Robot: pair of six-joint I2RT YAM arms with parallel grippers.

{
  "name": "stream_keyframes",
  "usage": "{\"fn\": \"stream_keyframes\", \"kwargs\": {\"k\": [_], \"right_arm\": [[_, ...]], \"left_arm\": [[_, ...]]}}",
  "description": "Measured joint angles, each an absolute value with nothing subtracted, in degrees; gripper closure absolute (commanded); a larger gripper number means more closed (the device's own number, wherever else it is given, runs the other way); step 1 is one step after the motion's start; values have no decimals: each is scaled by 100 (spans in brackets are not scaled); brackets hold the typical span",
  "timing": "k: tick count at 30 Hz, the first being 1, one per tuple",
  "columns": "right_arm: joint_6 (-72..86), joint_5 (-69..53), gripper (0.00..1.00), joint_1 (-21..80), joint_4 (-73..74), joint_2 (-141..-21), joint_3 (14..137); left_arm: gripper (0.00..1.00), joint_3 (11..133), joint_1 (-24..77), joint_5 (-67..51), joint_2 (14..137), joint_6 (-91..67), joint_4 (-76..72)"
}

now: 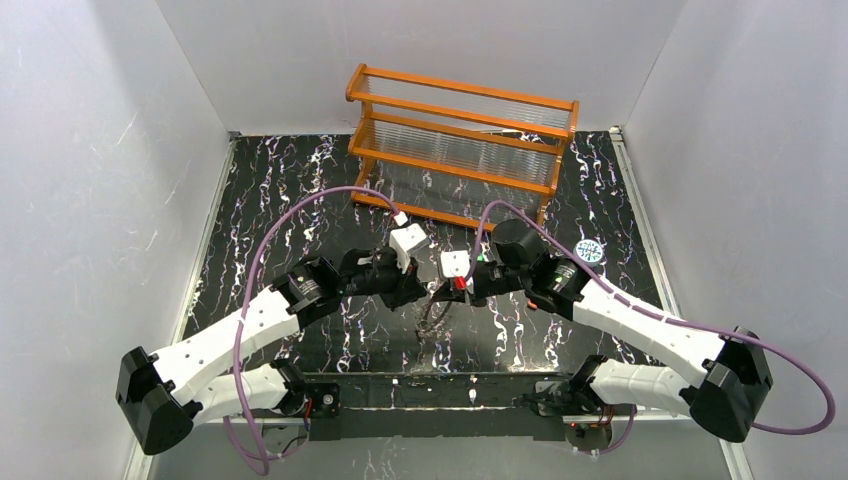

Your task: Remove the keys from the keyring

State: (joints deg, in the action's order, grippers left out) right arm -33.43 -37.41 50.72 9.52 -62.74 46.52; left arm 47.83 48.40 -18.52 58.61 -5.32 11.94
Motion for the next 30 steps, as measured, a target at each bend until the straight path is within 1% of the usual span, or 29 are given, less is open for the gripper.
{"fn": "stream_keyframes", "kwargs": {"k": [4,10,17,23,26,30], "right_arm": [[-3413,-3636,99,5170,982,-6276,4705],[-3343,-3518,99,5231,972,-6259,4678],[-2856,-3275,99,5308,-287,-5841,3800],[-2622,-3245,98,5315,-1317,-5822,3232],[-2508,-3234,93,5282,-1813,-5861,2967],[-2287,-3227,90,5216,-2429,-5920,2646]], "left_arm": [[100,4895,4845,-1903,5878,-180,1372],[100,4659,4818,-2412,5675,379,1127],[100,4407,4810,-2609,5516,829,941],[100,4209,4812,-2604,5356,1205,943],[100,4152,4812,-2611,5325,1334,947],[100,4066,4812,-2609,5325,1433,939]]}}
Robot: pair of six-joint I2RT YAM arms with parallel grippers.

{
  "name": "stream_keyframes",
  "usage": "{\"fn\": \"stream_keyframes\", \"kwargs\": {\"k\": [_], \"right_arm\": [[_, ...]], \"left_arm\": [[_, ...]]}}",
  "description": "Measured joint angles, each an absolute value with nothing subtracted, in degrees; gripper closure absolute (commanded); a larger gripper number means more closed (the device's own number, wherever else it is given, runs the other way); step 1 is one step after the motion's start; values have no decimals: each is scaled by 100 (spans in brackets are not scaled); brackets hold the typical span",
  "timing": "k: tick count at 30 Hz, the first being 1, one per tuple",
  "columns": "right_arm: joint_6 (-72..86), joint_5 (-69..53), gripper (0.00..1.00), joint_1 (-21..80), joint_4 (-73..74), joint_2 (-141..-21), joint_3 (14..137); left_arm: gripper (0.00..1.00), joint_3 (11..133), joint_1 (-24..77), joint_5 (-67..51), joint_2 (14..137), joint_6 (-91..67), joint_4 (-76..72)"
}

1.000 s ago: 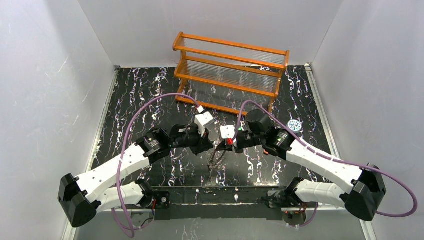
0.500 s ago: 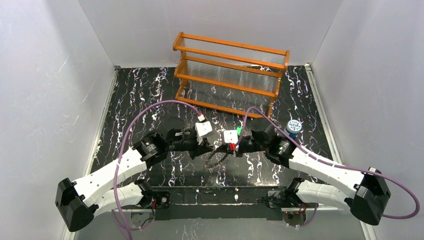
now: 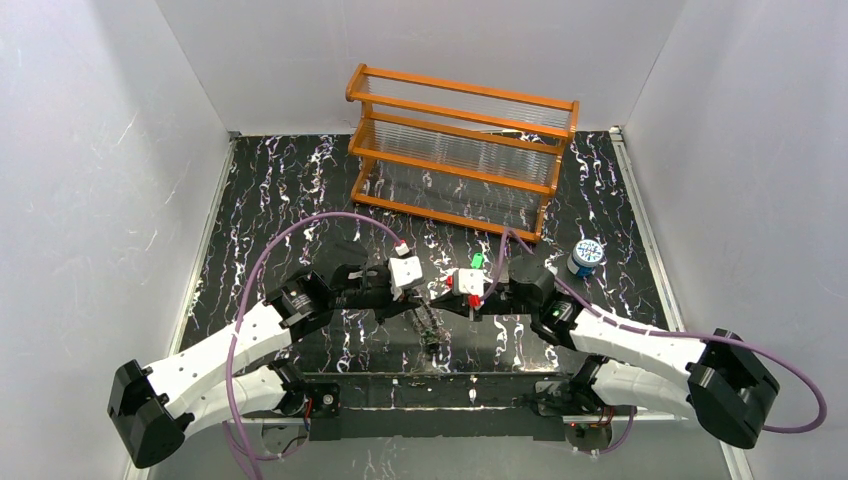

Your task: Remove the keys from the keyring

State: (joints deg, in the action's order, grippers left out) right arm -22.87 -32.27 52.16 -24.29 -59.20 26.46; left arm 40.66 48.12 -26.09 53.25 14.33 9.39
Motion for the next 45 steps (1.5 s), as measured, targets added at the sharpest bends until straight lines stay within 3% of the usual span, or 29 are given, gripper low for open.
{"fn": "stream_keyframes", "kwargs": {"k": [5,8,10,12,17,22,30,45], "right_arm": [[-2067,-3164,88,5203,-2936,-6060,2318],[-1962,-3081,99,5175,-3111,-6093,2137],[-1925,-3030,99,5168,-3264,-6088,2005],[-1898,-3017,87,5142,-3398,-6086,1890],[-1741,-2943,82,5109,-3734,-6080,1793],[-1367,-2722,68,4993,-4410,-5970,1500],[-294,-2438,67,4995,-5695,-6252,1284],[773,340,69,6353,-8075,-7356,701]], "left_arm": [[100,4012,4810,-2611,5325,1439,902],[100,4010,4805,-2609,5325,1441,882],[100,4010,4805,-2598,5325,1444,882],[100,4010,4805,-2596,5325,1455,882],[100,4010,4805,-2596,5325,1483,882],[100,4010,4775,-2598,5325,1500,882],[100,4010,4659,-2646,5325,1426,777],[100,4010,4550,-2853,5389,1100,550]]}}
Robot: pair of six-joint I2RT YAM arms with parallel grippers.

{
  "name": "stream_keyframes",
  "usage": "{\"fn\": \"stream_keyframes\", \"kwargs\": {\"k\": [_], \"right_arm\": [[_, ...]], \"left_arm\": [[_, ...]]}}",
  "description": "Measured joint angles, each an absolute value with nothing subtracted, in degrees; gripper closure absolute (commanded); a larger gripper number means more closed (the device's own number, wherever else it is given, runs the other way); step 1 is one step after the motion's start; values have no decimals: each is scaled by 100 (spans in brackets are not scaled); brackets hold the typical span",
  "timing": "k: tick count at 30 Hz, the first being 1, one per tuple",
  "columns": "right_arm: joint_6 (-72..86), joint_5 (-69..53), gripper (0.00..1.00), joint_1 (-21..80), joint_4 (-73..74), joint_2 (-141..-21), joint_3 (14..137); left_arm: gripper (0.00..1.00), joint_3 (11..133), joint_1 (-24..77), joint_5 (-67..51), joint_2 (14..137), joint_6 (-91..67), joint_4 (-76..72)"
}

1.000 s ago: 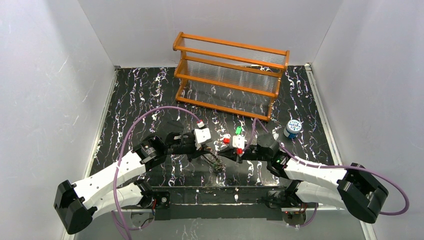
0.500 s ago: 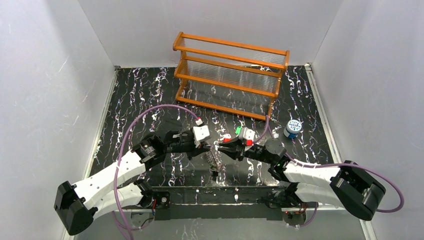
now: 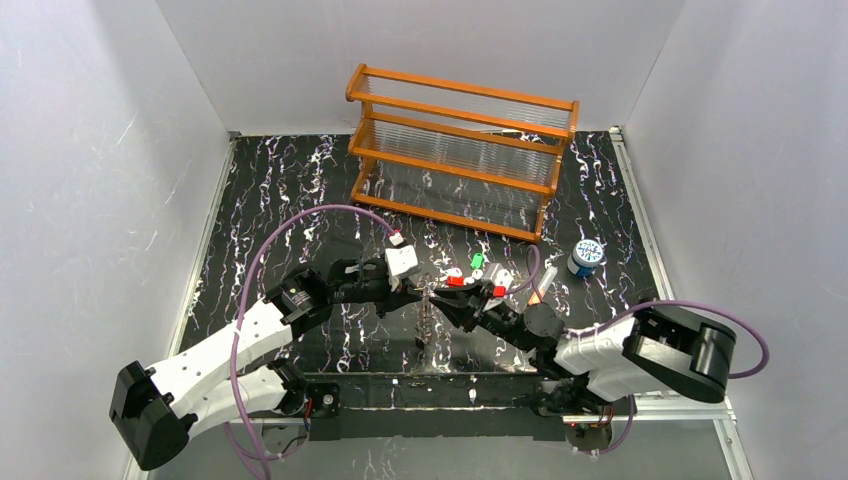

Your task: Remove the keys from the keyring

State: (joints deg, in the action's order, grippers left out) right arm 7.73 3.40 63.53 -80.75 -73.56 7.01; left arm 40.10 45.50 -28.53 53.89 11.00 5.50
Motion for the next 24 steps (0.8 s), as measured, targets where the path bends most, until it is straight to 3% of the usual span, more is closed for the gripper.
{"fn": "stream_keyframes", "kwargs": {"k": [10,24], "right_arm": [[1052,926,71,6547,-8420,-8152,703],[1155,1131,68,6764,-8560,-7625,705]], "left_arm": [[100,4010,4541,-2923,5393,980,471],[100,4010,4495,-2915,5411,864,360]]}}
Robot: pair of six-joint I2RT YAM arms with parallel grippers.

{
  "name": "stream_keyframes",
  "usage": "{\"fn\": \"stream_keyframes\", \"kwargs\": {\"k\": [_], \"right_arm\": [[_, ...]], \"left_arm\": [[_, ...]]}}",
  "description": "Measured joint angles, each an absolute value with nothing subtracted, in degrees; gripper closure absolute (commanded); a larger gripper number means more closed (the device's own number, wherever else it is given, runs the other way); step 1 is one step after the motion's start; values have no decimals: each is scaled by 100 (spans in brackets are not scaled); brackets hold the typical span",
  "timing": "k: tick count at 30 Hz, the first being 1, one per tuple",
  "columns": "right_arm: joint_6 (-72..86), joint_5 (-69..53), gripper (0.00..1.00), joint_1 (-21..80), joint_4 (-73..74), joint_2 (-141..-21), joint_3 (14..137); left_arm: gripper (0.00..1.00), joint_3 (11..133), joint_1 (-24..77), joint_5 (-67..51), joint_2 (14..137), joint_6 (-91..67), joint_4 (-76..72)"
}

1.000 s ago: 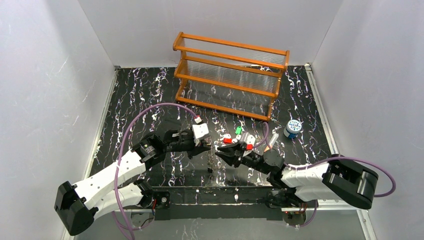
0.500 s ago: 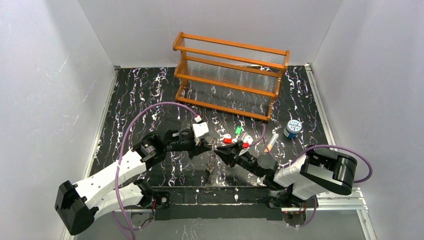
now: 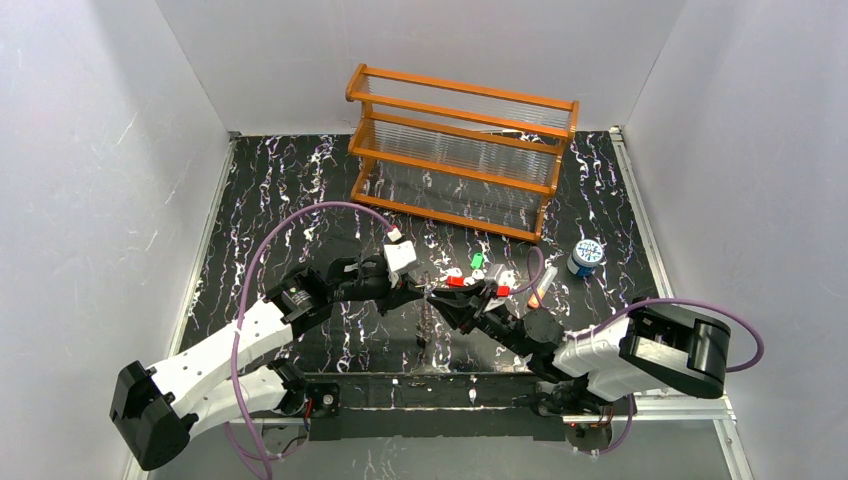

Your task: Remove the keys from the keyring

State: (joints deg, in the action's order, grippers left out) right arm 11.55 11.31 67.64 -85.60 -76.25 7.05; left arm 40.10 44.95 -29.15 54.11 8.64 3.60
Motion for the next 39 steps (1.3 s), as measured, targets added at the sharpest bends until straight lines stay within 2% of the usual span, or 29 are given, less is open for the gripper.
{"fn": "stream_keyframes", "kwargs": {"k": [13,30,39], "right_arm": [[1216,1232,71,6790,-8565,-7843,762],[1229,1162,70,6792,-8569,-7852,834],[1227,1347,74,6796,-8584,-7929,860]], "left_arm": [[100,4010,4466,-2919,5417,779,303],[100,4010,4436,-2893,5520,722,301],[100,4007,4429,-2921,5553,720,301]]}}
